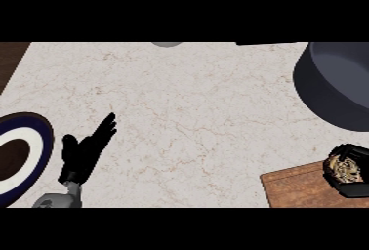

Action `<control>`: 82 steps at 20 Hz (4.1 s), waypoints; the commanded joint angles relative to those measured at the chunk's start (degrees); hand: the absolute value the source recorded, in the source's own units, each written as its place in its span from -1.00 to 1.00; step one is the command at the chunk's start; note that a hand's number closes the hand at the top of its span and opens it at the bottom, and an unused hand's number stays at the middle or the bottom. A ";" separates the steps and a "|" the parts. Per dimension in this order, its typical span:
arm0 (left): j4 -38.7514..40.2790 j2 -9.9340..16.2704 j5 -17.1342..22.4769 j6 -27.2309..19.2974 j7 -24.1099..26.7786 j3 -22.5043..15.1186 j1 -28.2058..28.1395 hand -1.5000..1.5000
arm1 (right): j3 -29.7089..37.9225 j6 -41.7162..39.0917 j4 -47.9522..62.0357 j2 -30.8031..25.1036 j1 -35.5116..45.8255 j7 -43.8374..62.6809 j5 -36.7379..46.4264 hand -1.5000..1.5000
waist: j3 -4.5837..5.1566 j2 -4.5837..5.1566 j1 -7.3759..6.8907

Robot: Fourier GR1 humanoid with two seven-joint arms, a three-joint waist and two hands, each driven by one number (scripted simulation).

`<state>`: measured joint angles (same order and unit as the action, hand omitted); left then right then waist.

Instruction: Pick the cupcake from the cutting board and place it in the pot

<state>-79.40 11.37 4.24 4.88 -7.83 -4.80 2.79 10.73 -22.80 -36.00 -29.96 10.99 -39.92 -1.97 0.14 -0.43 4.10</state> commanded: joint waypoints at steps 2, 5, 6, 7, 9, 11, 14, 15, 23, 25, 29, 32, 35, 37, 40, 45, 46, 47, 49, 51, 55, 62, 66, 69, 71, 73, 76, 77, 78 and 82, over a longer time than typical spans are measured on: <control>-0.33 -0.35 0.96 0.30 0.23 0.54 0.04 0.00 | 14.36 3.16 8.46 -9.29 -6.10 -3.89 -9.00 1.00 | -0.51 0.77 -0.53; -3.06 -2.19 -1.53 -0.40 -1.98 -3.54 0.21 0.00 | 16.23 6.44 12.93 -13.24 -8.16 -9.32 -7.52 1.00 | -0.56 0.68 -3.29; -1.60 -1.13 -1.21 0.65 -0.38 -2.64 -0.49 0.00 | 17.66 3.51 15.11 -14.73 -8.73 -11.44 -8.76 1.00 | -0.56 0.75 -3.56; -0.12 0.54 0.60 3.35 1.70 -0.86 -0.75 0.00 | 18.53 1.68 17.45 -14.62 -8.86 -12.33 -9.70 1.00 | -0.45 0.71 -3.92; -1.12 -1.04 -0.90 2.13 0.24 -2.58 -0.73 0.00 | 18.23 4.74 19.85 -16.03 -7.80 -14.41 -7.91 1.00 | -0.40 0.62 -4.41; 1.16 -1.77 -1.39 1.18 -1.16 -1.91 2.96 0.00 | 17.68 7.37 20.82 -18.18 -6.82 -13.88 -6.49 1.00 | -0.36 0.68 -4.23; -1.59 -3.22 -1.49 0.25 -1.36 -2.68 0.35 0.00 | 17.44 8.28 21.55 -20.92 -6.17 -14.66 -5.56 1.00 | -0.33 0.57 -4.44; -2.30 -1.72 -1.52 1.33 -2.52 -2.27 1.06 0.00 | 17.02 12.93 20.46 -19.83 -5.60 -14.52 -4.96 1.00 | -0.28 0.53 -4.42; 3.80 -2.87 -2.36 0.93 -0.27 -0.13 4.59 0.00 | 14.81 21.64 11.75 -22.61 -3.59 -8.14 -3.32 1.00 | -0.02 0.39 -3.83; 1.06 -2.28 -1.77 2.44 -0.73 -0.70 1.72 0.00 | 14.73 17.89 10.95 -27.63 -1.42 -3.66 -3.27 1.00 | -0.06 0.38 -4.15; -2.06 -2.05 -1.90 2.57 -1.95 -0.89 0.47 0.00 | 11.29 23.07 3.04 -27.09 1.33 6.95 -0.96 1.00 | 0.00 0.27 -4.24; -1.83 -0.44 -0.24 5.05 -2.30 0.61 0.50 0.00 | 8.89 22.71 -0.86 -28.75 4.24 13.39 0.95 1.00 | -0.01 0.28 -4.40; 1.08 -3.24 -2.95 3.37 -0.77 -1.76 2.19 0.00 | 5.28 20.75 1.72 -31.66 11.14 18.56 5.06 1.00 | -0.10 0.64 -5.09; 4.42 -2.68 -2.79 3.67 1.47 0.12 3.71 0.00 | 2.29 24.30 -1.41 -27.00 13.70 21.94 7.39 1.00 | -0.09 0.63 -4.90; 1.73 -3.70 -2.96 3.32 0.10 -0.89 3.10 0.00 | -0.64 22.31 1.33 -28.06 18.39 25.49 11.19 1.00 | -0.15 0.72 -5.43; 4.98 -4.06 -5.62 2.27 3.85 -1.14 2.61 0.00 | -4.72 23.65 7.59 -25.40 25.47 26.74 17.99 1.00 | -0.18 0.87 -5.51; 2.46 -3.43 -4.07 3.66 0.86 -1.14 2.65 0.00 | -7.47 25.83 5.72 -22.51 26.54 29.59 20.22 1.00 | -0.17 0.87 -5.92; 0.51 -4.86 -4.16 2.43 -0.31 -1.99 1.97 0.00 | -8.82 24.94 7.57 -24.65 27.49 30.63 22.44 1.00 | -0.19 0.97 -6.47; 1.10 -4.02 -3.68 3.19 -0.94 -1.20 3.72 0.00 | -12.72 29.32 7.49 -23.32 27.81 33.72 27.63 1.00 | -0.16 1.05 -6.68; 0.10 -3.86 -4.03 3.39 -0.60 -1.74 2.74 0.00 | -15.68 30.30 10.16 -23.57 28.84 35.44 31.97 1.00 | -0.21 1.22 -7.49; 2.19 -3.25 -3.37 4.18 -0.75 -0.28 5.25 0.00 | -19.46 22.99 14.94 -21.56 35.87 41.79 36.54 1.00 | -0.18 1.24 -7.17; 1.63 -4.53 -3.96 4.72 -0.70 -2.32 4.25 0.00 | -19.74 11.20 25.97 -16.46 40.22 51.04 37.00 -1.00 | -0.31 1.70 -8.20; 2.07 -3.82 -3.13 4.45 -1.89 -0.20 5.94 0.00 | -16.01 17.06 26.87 -13.61 39.93 44.31 34.35 -1.00 | -0.40 1.57 -7.02; 1.98 -4.48 -4.28 2.96 -1.39 -0.73 5.06 0.00 | -9.23 23.11 23.83 -12.71 41.33 40.74 27.65 -1.00 | -0.44 1.26 -6.25; 0.03 -3.79 -3.61 3.82 -2.08 -0.66 4.65 0.00 | -5.07 28.60 23.18 -12.09 42.15 39.24 24.04 -1.00 | -0.59 1.43 -7.15; 1.83 -3.90 -3.95 3.28 -0.65 -0.17 4.25 0.00 | 0.32 30.68 22.06 -12.69 42.89 36.03 18.88 -1.00 | -0.57 1.37 -6.15; 1.22 -4.34 -3.62 3.21 -2.51 -0.37 4.48 0.00 | 5.84 35.04 21.96 -14.05 43.58 35.24 14.23 -1.00 | -0.47 1.22 -5.86; 1.94 -3.86 -3.97 3.51 0.74 -0.14 2.90 0.00 | 8.01 35.22 22.11 -15.90 42.56 33.22 12.37 -1.00 | -0.46 1.35 -5.73; 1.95 -4.22 -3.73 3.29 -0.84 0.00 4.58 0.00 | 8.84 37.88 22.45 -15.71 41.94 33.33 11.95 -1.00 | -0.40 1.32 -5.51; 1.39 -5.00 -3.44 2.99 -0.83 -0.13 3.19 0.00 | 13.90 42.18 22.44 -17.86 40.10 28.89 8.04 -1.00 | -0.39 1.28 -5.70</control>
<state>-77.66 7.06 0.50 8.40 -8.27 -5.15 6.18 19.58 15.04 -13.47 -46.50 52.92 -6.92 10.19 -0.27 0.93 -1.90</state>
